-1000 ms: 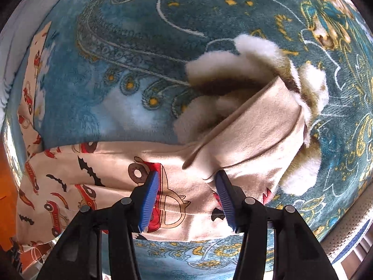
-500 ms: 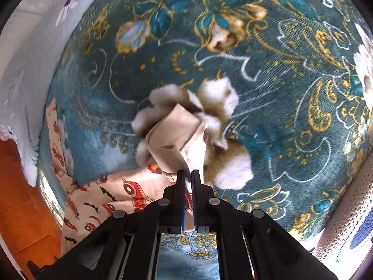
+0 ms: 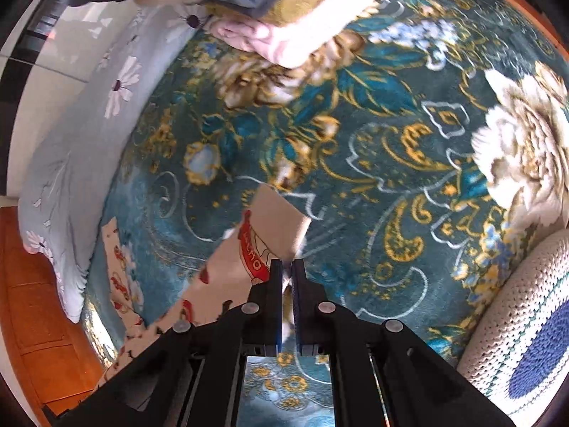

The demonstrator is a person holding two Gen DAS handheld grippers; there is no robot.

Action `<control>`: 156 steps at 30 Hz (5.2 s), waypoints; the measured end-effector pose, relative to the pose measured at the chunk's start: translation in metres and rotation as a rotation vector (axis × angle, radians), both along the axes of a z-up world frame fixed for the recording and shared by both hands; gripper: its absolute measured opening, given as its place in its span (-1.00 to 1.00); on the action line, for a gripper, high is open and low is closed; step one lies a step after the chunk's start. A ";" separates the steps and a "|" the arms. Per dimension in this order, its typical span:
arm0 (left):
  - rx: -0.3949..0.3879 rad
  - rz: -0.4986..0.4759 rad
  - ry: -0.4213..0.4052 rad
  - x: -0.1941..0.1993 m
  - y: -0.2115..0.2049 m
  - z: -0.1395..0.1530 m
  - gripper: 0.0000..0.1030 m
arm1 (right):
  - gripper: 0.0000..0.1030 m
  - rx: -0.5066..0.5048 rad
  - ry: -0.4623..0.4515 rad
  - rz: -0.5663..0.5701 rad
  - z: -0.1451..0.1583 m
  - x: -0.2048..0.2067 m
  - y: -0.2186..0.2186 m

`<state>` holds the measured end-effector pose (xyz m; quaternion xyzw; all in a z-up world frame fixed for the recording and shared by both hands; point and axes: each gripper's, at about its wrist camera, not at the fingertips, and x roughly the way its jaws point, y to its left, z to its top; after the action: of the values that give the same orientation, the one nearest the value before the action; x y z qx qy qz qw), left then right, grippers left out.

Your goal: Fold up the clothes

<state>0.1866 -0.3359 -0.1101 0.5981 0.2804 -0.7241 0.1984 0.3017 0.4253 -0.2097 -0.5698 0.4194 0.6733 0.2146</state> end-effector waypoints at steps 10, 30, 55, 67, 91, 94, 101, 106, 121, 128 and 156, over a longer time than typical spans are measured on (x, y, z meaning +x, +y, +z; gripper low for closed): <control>-0.051 0.054 -0.313 0.077 0.000 -0.100 -0.77 | -0.91 -0.034 -0.207 -0.031 -0.055 0.041 -0.005; 0.055 0.244 -0.299 0.093 -0.058 -0.132 0.10 | -0.90 0.020 -0.220 0.190 -0.020 -0.070 -0.069; 0.117 -0.009 -0.302 -0.033 -0.050 -0.235 0.12 | -0.11 0.070 -0.097 0.721 -0.068 -0.445 -0.428; 0.117 -0.036 -0.252 -0.033 -0.044 -0.230 -0.07 | -0.11 0.201 -0.153 0.546 -0.102 -0.504 -0.429; 0.045 -0.016 -0.019 -0.091 -0.087 -0.125 -0.75 | -0.91 0.231 0.192 0.319 0.079 -0.354 -0.200; 0.056 -0.014 -0.043 -0.105 -0.093 -0.136 -0.77 | -0.91 0.234 0.165 0.209 0.086 -0.324 -0.145; 0.041 -0.056 -0.136 -0.124 -0.085 -0.186 -0.77 | -0.91 0.197 0.042 0.084 0.030 -0.249 -0.080; 0.024 -0.107 -0.176 -0.143 -0.076 -0.196 -0.77 | -0.91 0.206 0.076 0.130 0.032 -0.249 -0.076; 0.033 -0.090 -0.199 -0.144 -0.079 -0.211 -0.73 | -0.91 0.277 -0.106 0.152 -0.021 -0.225 -0.051; 0.086 -0.079 -0.156 -0.135 -0.085 -0.199 0.09 | -0.91 0.193 -0.115 0.067 -0.031 -0.175 -0.049; 0.125 0.139 -0.308 0.048 -0.061 -0.248 -0.10 | -0.40 -0.069 -0.237 -0.408 -0.096 0.084 -0.034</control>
<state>0.2342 -0.3965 -0.3578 0.6922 0.3319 -0.5896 0.2510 0.3862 0.3912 -0.3061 -0.5555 0.5204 0.5296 0.3744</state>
